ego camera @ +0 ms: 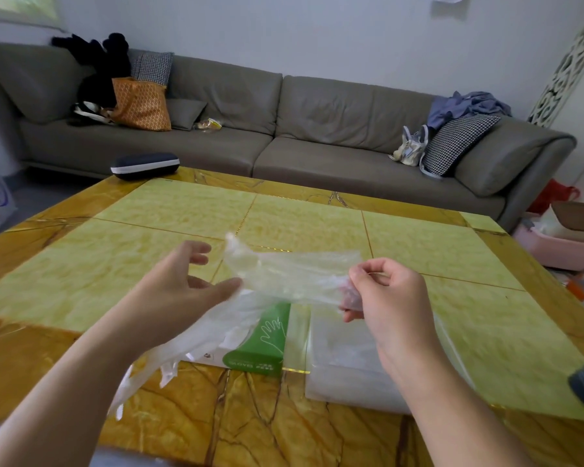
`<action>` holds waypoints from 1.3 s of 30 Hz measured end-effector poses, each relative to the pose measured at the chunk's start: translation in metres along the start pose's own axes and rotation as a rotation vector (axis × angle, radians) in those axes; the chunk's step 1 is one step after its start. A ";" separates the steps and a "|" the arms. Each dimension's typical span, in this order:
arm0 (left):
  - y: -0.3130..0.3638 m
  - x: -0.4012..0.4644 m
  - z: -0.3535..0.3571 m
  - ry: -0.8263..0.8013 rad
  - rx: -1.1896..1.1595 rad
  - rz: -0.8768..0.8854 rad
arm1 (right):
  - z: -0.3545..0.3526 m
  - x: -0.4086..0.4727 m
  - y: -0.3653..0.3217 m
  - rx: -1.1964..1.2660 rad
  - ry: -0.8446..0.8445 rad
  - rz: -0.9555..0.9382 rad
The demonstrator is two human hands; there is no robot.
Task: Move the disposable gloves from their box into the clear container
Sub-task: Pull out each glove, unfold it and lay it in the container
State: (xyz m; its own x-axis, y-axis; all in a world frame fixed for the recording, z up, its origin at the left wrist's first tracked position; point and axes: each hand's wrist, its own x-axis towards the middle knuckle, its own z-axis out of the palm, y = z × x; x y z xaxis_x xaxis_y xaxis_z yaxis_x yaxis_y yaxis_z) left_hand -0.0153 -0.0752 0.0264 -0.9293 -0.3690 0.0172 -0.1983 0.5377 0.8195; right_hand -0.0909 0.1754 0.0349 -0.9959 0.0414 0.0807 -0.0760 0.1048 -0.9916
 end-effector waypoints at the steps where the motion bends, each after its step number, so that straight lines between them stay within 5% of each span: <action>1: -0.001 -0.001 0.000 -0.064 -0.004 -0.007 | -0.002 0.002 -0.001 0.033 0.019 0.009; 6: -0.013 -0.001 -0.003 -0.275 0.220 0.032 | -0.016 0.011 -0.006 0.176 0.076 0.079; 11: 0.000 -0.007 -0.009 -0.273 0.333 0.112 | -0.033 0.019 -0.012 0.413 0.008 0.166; 16: 0.037 -0.017 0.001 -0.358 -0.156 0.145 | -0.053 0.020 -0.022 0.518 -0.119 0.127; 21: 0.056 -0.010 0.053 -0.452 -0.672 -0.219 | -0.072 0.017 -0.022 0.574 -0.374 0.060; 27: 0.067 -0.010 0.081 -0.192 -0.677 -0.080 | -0.089 0.020 -0.010 0.306 -0.564 0.006; 34: 0.069 -0.021 0.079 -0.192 -0.510 0.129 | -0.087 0.023 -0.002 0.171 -0.298 0.016; 39: 0.062 -0.022 0.058 -0.422 -0.444 0.155 | -0.085 0.024 -0.004 0.263 -0.180 -0.045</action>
State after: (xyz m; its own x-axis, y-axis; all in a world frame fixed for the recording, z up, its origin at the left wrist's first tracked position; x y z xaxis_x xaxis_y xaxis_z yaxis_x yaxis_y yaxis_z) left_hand -0.0256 0.0101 0.0431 -0.9977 0.0674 0.0019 0.0128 0.1620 0.9867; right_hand -0.1107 0.2606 0.0494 -0.9822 -0.1365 0.1293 -0.1071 -0.1592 -0.9814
